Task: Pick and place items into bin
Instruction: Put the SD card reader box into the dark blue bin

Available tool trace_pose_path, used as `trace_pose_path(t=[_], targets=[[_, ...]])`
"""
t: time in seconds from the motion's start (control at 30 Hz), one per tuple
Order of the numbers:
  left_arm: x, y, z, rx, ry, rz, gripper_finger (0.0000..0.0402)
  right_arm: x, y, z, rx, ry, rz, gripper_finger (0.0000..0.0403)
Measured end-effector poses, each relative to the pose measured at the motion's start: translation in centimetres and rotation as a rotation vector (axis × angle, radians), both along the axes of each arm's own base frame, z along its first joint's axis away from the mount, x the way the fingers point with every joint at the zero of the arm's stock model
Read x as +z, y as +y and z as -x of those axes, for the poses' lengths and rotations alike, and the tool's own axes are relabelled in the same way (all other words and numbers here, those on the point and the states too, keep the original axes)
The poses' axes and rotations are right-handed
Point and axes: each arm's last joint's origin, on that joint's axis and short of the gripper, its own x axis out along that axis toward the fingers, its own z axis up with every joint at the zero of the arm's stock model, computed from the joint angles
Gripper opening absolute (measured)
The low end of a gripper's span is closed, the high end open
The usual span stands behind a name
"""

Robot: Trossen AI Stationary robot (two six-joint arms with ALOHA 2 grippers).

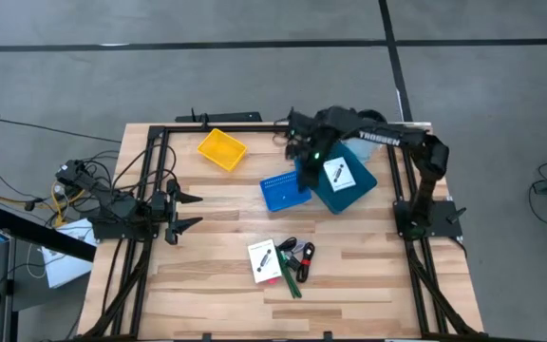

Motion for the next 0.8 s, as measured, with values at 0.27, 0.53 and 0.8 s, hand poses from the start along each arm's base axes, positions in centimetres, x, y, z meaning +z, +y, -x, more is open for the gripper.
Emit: trace_pose_path(t=[0.27, 0.53, 0.8], targets=[[0.0, 0.0, 0.0, 0.0, 0.001, 0.0, 0.0272, 0.3, 8.8, -1.5, 0.167, -0.141, 0.067, 0.0119], [0.0, 0.0, 0.0, -0.001, 0.001, -0.001, 0.0272, -1.1, 15.1, 2.3, -0.046, -0.154, 0.486, 0.0119], [0.0, 0.0, 0.0, -0.001, 0.0, 0.0, 0.0272, -1.7, 20.8, 7.3, -0.373, -0.439, 0.674, 0.0118]])
